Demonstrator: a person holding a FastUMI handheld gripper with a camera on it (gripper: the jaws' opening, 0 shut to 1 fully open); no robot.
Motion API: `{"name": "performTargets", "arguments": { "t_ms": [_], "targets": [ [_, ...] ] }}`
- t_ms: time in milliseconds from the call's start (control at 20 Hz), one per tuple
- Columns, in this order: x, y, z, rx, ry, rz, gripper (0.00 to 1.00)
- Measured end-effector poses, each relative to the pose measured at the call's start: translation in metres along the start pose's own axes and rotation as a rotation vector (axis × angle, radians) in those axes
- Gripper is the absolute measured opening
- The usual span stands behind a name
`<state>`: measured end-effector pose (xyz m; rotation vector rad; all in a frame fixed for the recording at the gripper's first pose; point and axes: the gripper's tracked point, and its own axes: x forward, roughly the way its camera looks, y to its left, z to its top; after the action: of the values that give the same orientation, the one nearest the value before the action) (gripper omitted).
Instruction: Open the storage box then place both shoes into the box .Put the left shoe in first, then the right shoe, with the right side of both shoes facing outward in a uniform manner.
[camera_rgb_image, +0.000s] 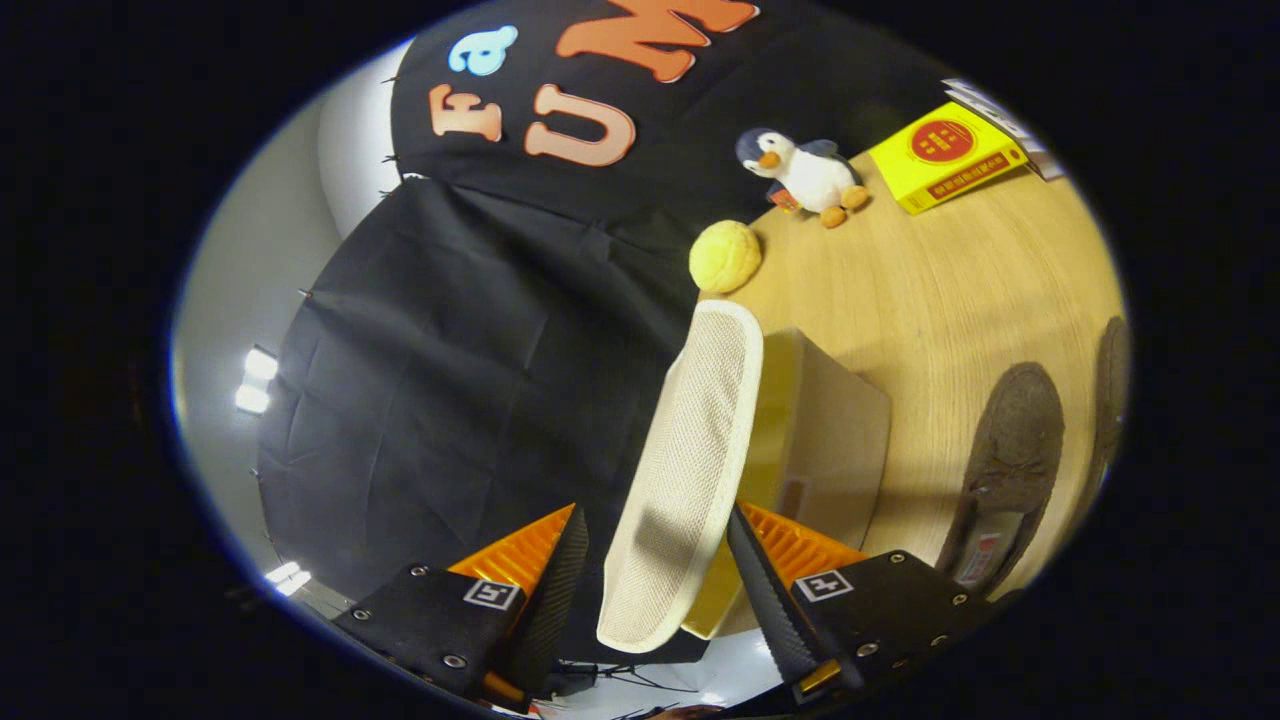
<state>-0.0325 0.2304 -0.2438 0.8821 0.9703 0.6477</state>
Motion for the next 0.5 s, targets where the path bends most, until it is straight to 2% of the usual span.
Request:
{"name": "performTargets", "arguments": {
  "t_ms": [50,100,250,400,500],
  "targets": [
    [0.000,0.013,0.001,-0.016,-0.002,0.014,0.83],
    [0.003,0.028,0.001,-0.037,-0.002,0.034,0.77],
    [0.016,0.063,0.000,-0.123,0.015,0.060,0.70],
    [0.035,0.083,0.001,-0.168,0.012,0.029,0.44],
    [0.052,0.099,-0.001,-0.170,0.017,0.047,0.34]
  ]
}}
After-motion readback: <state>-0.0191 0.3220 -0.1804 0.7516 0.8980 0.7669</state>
